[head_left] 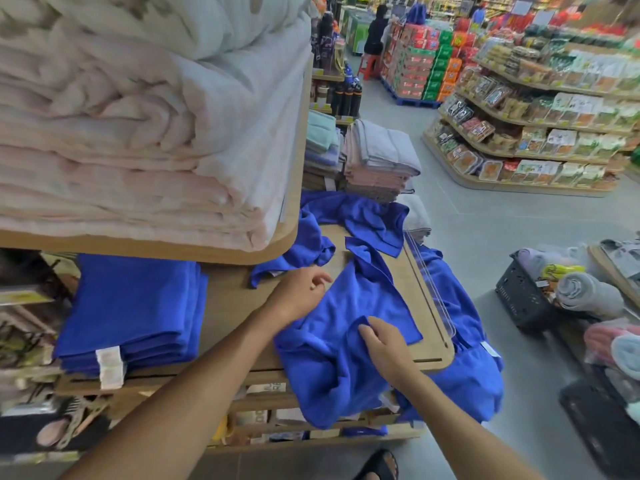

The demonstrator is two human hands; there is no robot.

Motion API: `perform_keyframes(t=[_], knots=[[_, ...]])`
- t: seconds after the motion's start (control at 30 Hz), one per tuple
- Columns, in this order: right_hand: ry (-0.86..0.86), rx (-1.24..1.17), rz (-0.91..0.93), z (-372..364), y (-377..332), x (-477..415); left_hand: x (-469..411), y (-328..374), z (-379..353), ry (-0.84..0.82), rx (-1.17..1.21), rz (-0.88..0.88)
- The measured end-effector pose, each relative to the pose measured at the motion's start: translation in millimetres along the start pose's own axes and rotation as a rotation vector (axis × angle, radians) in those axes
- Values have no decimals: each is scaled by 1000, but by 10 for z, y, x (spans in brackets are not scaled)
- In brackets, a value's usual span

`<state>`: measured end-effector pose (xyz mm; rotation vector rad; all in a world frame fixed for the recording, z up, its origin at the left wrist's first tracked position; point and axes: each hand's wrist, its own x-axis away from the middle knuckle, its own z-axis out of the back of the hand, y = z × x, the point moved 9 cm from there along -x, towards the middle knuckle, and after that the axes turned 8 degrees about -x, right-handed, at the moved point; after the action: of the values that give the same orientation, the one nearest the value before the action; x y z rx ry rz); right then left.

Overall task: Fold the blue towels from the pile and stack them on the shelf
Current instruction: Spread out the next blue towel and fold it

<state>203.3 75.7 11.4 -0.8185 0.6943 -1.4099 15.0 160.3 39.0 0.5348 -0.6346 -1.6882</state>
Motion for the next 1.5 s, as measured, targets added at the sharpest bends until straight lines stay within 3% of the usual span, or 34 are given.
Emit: perform_keyframes(t=[0.07,0.27,0.37,0.5,0.6,0.7,0.77,0.93,1.13,1.2,1.33,1.5], knots=[[-17,177,136,-111,-51,152,-101,246,-180,-88,139,-58],[77,284,348,-180,-98,429,-219,1061,-982,-388,-125,-340],[92,313,404,-214,-121,492,-254,1180,-1281,-517,-299,-312],[87,307,416,-205,-113,496,-307,1211,-1426,-500,-525,-259],[110,328,428,-187,-139,510,-339,1173,-1464,-491,-525,-222],[105,312,420,-206,-144,517,-395,1047,-1463,-564,-347,-160],[94,273,412,-195,-149,510,-409,969,-1389,-584,-102,-66],[146,-60,310,30,-107,572,-269,633,-1089,-453,731,336],[194,-328,225,490,-359,437,-86,490,-806,-305,1209,506],[168,-335,210,618,-486,274,-53,536,-664,-276,1259,463],[122,-380,243,821,-766,-6,25,661,-353,-213,1033,294],[10,-325,307,935,-989,-208,99,762,-94,-96,1101,409]])
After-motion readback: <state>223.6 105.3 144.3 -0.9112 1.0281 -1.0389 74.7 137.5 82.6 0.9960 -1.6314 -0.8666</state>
